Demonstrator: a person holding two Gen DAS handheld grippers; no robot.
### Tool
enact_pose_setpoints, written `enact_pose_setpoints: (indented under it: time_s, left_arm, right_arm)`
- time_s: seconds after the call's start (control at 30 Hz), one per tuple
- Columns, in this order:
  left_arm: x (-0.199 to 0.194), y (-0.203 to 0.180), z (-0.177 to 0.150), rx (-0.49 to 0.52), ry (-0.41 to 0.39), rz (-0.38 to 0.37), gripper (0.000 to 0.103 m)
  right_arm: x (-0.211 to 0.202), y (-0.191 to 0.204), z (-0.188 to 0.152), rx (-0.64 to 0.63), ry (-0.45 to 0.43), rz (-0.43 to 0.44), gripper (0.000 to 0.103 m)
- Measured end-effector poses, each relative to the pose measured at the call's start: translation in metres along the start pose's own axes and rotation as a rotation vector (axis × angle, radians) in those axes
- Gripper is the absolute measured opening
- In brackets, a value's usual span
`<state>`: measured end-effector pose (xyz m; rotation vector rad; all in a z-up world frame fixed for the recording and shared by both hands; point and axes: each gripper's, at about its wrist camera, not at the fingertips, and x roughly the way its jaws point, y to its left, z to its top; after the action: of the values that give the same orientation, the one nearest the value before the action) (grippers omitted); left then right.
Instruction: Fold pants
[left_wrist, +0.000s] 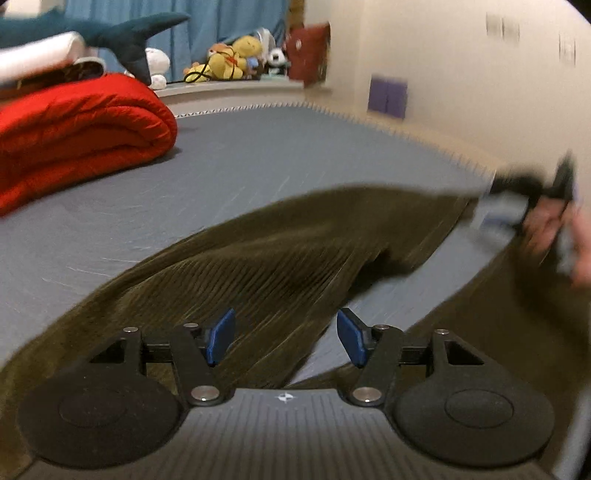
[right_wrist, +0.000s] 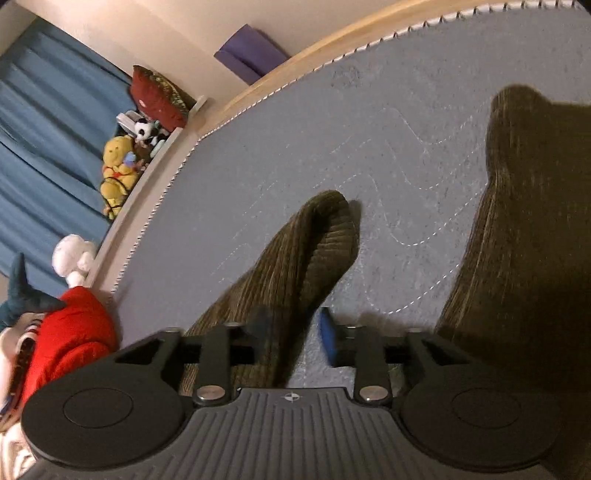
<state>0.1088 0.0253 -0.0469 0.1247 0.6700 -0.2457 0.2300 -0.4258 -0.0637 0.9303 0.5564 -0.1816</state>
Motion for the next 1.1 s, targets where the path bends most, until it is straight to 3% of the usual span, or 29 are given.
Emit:
enact_pose_setpoints:
  time_s: [0.03,0.17,0.33,0.43,0.5,0.57,0.63,0.7,0.83,0.93,1.0,1.1]
  left_arm:
    - [0.007,-0.002,-0.004,0.021,0.010,0.019,0.066]
    - [0.025,-0.002,-0.020,0.033,0.044,0.041,0.066]
    - [0.043,-0.006,-0.030,0.074,0.073,0.053,0.066]
    - [0.056,-0.005,-0.029,0.086,0.094,0.058,0.064]
    - [0.064,-0.005,-0.030,0.105,0.122,0.070,0.047]
    - [0.067,-0.001,-0.031,0.122,0.133,0.076,0.025]
    - [0.064,0.004,-0.029,0.134,0.136,0.073,0.014]
    - [0.059,0.010,-0.023,0.124,0.124,0.100,0.012]
    - [0.044,0.031,-0.013,0.064,0.098,0.083,0.012]
    - [0.036,0.034,-0.009,0.095,0.103,0.039,0.012]
    - [0.033,0.032,-0.007,0.127,0.121,0.004,0.012]
    - [0.034,0.027,-0.010,0.185,0.188,-0.069,0.012]
  right_arm:
    - [0.004,0.000,0.003,-0.006,0.009,0.019,0.055]
    - [0.009,-0.020,0.016,0.062,0.022,0.078,0.059]
    - [0.036,-0.029,0.038,0.129,0.073,0.117,0.058]
    - [0.054,-0.025,0.049,0.117,0.106,0.094,0.056]
    - [0.061,-0.023,0.054,0.096,0.116,0.075,0.042]
    - [0.072,-0.019,0.059,0.075,0.124,0.022,0.019]
    - [0.080,-0.011,0.062,0.044,0.122,0.012,0.008]
    - [0.082,0.013,0.069,-0.031,0.116,0.027,0.007]
    - [0.042,0.096,0.099,-0.192,-0.033,0.177,0.006]
    - [-0.018,0.140,0.097,-0.427,-0.248,0.287,0.006]
    - [-0.025,0.121,0.096,-0.413,-0.294,0.192,0.006]
    - [0.013,0.045,0.089,-0.254,-0.165,-0.119,0.006]
